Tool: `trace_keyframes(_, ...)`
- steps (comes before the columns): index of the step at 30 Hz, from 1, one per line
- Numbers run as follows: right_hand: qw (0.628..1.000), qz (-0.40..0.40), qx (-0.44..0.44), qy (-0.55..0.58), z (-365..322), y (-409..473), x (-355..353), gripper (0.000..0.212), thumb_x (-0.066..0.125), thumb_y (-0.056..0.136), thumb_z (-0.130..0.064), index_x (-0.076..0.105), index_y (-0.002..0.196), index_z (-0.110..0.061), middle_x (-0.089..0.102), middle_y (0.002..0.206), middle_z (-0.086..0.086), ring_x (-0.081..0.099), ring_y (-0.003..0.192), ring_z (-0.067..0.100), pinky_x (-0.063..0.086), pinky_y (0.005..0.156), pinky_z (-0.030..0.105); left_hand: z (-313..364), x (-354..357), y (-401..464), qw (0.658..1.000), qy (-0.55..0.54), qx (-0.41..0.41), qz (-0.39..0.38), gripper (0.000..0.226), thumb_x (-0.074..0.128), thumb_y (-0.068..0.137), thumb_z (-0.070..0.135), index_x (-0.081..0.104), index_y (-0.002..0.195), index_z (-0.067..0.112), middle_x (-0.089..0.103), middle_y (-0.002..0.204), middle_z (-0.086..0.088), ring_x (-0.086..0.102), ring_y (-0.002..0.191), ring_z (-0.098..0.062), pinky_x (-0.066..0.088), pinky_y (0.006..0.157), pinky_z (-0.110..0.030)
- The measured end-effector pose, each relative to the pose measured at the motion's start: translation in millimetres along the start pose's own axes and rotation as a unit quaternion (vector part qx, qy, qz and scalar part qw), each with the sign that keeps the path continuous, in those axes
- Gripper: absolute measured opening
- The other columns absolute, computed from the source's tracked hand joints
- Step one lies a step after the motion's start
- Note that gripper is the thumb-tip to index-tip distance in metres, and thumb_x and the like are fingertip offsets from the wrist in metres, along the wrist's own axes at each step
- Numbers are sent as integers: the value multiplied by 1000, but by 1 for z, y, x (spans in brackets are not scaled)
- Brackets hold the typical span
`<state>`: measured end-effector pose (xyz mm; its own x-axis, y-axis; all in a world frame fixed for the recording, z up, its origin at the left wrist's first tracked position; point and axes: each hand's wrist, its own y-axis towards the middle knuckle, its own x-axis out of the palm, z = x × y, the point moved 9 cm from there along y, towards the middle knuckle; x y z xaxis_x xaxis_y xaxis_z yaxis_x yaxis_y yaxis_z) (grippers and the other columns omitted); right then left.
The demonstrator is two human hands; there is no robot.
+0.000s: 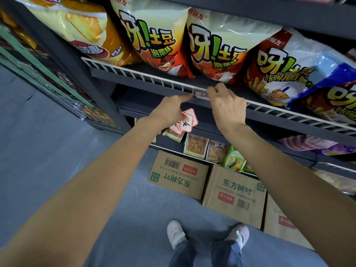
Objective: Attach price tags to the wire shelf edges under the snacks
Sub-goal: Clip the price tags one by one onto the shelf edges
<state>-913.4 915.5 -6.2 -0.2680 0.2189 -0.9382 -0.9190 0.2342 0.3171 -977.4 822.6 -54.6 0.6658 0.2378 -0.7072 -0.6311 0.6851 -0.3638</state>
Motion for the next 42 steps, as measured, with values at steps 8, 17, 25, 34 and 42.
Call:
trace_keyframes(8,995,35,-95,15,-4,0,0,41,62,62,7,72,95,-13,59,76,9,54,47,22,28,39,19,2,-1,1,1000,1,2,-3,72,65,86,7,31,145,31,63,90,-8,59,82,-17,46,77,-24)
trace_keyframes(17,993,-2,-104,-57,5,-16,6,74,71,61,9,54,129,-15,56,95,13,54,74,25,36,38,25,6,-4,0,1000,2,14,-1,74,65,86,9,28,146,31,58,89,-6,57,80,-16,44,73,-22)
trace_keyframes(25,983,-178,-35,26,11,-18,15,75,59,83,-1,25,147,-22,39,122,11,50,101,26,37,50,31,14,-24,-17,998,-39,16,54,72,64,86,7,30,145,30,54,68,0,42,52,-7,40,51,-12)
trace_keyframes(34,830,-223,198,472,26,-27,-15,34,55,93,-23,58,126,-13,64,110,7,59,104,20,50,83,31,36,-45,-44,979,-140,-23,146,21,67,86,16,67,105,8,69,98,-7,63,89,-16,47,78,-25)
trace_keyframes(42,768,-95,262,576,65,-49,-97,22,66,86,-16,62,106,-9,67,84,7,65,73,16,57,59,26,107,-39,-92,937,-334,15,105,9,66,85,9,64,94,12,67,83,0,65,77,-12,56,74,-31)
